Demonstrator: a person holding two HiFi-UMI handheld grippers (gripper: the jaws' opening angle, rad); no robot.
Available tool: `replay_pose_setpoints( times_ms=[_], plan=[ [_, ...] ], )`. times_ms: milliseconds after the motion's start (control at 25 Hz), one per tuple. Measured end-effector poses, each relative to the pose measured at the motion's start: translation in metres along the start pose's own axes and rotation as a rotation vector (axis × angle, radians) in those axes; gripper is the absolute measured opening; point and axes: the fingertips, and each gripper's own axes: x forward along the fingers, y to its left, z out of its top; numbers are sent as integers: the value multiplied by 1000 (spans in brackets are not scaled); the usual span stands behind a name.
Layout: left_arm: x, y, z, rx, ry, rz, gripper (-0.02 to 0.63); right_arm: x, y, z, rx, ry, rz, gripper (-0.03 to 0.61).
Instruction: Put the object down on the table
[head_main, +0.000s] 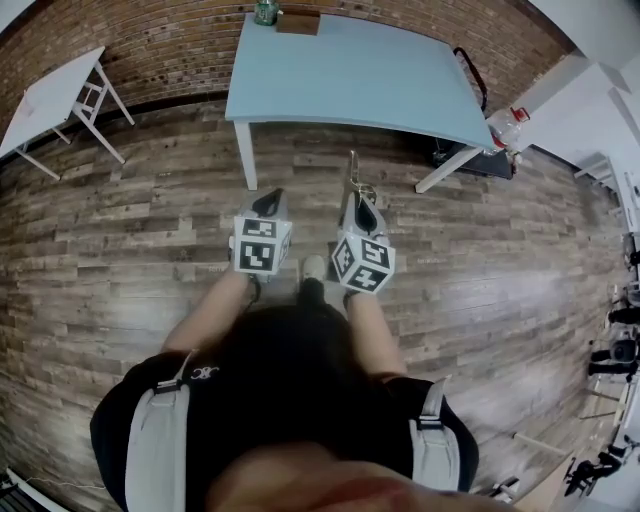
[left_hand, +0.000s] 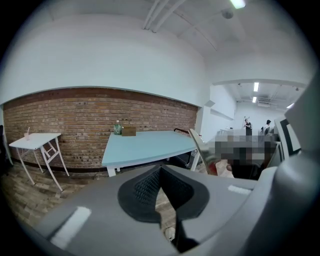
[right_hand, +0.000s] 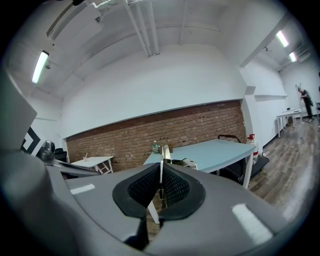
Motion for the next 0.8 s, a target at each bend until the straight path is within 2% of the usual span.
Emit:
replay_pose_setpoints(
  times_ms=[280,560,800],
  plan=[
    [51,8,31,20,-13,2,-2,59,-13,22,-36,-6,29,18],
    [99,12,69,-9,-18,4,-2,114,-36,50,-35,-6,47,18],
    [141,7,88,-6,1,24,-2,152,-51,64,-91,4,78,18]
  ],
)
